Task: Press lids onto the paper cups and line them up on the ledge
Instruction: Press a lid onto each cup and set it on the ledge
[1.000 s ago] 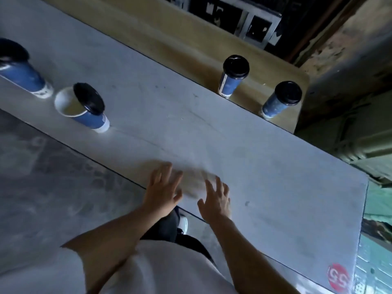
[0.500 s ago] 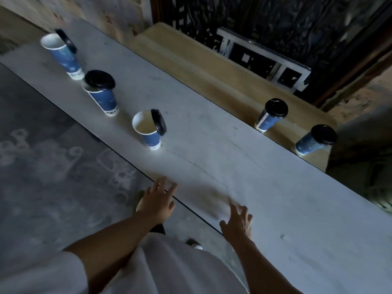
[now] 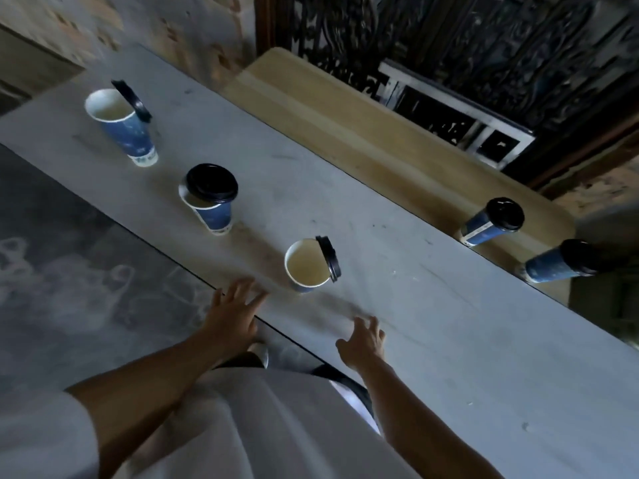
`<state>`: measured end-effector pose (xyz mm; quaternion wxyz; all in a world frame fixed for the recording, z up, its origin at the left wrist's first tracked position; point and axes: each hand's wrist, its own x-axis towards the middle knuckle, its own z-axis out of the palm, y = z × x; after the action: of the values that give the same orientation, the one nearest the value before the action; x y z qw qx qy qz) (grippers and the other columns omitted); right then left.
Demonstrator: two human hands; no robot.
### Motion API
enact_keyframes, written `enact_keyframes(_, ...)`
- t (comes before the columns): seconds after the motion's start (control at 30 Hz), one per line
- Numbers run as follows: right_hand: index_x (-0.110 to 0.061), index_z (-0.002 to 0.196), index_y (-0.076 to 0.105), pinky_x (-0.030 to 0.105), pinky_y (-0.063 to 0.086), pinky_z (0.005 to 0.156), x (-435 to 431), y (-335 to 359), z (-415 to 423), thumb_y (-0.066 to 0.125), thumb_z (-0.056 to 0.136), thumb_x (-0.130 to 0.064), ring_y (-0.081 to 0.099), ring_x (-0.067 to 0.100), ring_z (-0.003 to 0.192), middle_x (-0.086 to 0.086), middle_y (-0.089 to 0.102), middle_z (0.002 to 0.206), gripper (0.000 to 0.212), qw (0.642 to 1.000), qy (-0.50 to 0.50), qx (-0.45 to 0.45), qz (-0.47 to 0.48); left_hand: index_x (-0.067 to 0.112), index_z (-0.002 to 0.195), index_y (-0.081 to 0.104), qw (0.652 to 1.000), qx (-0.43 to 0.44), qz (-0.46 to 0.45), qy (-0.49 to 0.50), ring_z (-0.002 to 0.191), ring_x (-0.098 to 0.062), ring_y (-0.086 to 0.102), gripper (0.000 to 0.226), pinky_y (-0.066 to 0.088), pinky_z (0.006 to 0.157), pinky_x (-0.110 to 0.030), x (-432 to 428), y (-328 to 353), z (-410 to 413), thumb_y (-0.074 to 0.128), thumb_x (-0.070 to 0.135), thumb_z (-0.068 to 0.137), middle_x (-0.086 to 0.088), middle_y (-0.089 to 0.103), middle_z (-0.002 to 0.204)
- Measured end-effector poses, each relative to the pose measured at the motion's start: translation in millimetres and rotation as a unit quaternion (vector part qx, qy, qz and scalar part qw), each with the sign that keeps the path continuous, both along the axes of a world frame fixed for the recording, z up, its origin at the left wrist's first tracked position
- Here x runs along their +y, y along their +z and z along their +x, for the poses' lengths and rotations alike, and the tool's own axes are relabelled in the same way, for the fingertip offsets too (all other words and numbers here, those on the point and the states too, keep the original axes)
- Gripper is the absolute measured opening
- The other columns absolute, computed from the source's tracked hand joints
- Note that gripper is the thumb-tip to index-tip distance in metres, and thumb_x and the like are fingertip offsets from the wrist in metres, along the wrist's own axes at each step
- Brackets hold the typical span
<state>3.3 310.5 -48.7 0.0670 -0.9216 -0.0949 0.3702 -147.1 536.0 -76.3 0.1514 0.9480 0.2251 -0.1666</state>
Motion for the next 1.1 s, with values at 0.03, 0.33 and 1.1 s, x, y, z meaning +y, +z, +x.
enact_keyframes(0.03,-0.02,0.146,0.043,0.039,0.037,0.109,0,3,5,0.057,0.091,-0.027,0.031,0.034,0.138,0.008,0.023,0.155,0.057,1.0,-0.016,0.009,0.003,0.031,0.152,0.033,1.0,0.001,-0.01,0.021,0.149,-0.03,0.019,0.067,0.02,0.117,-0.048,7,0,5,0.056,0.037,0.09,-0.005,0.02,0.164)
enact_keyframes(0.33,-0.021,0.113,0.067,0.038,0.055,0.08,42,75,78,0.061,0.096,-0.019,0.066,0.027,0.102,0.008,0.07,0.116,0.018,0.841,-0.359,0.15,0.376,0.023,0.145,0.04,0.909,-0.188,-0.345,0.137,0.126,-0.019,0.055,0.094,0.049,0.102,-0.04,30,48,49,0.091,0.035,0.067,-0.001,0.052,0.143)
enact_keyframes(1.1,-0.03,0.134,0.057,0.031,0.053,0.091,86,137,53,0.085,0.066,-0.034,0.056,0.016,0.118,-0.006,0.058,0.131,0.074,0.905,-0.034,-0.087,0.416,0.044,0.13,0.045,0.886,-0.262,-0.379,0.041,0.109,0.003,0.058,0.084,0.057,0.085,-0.023,24,61,82,0.092,0.041,0.06,0.026,0.058,0.121)
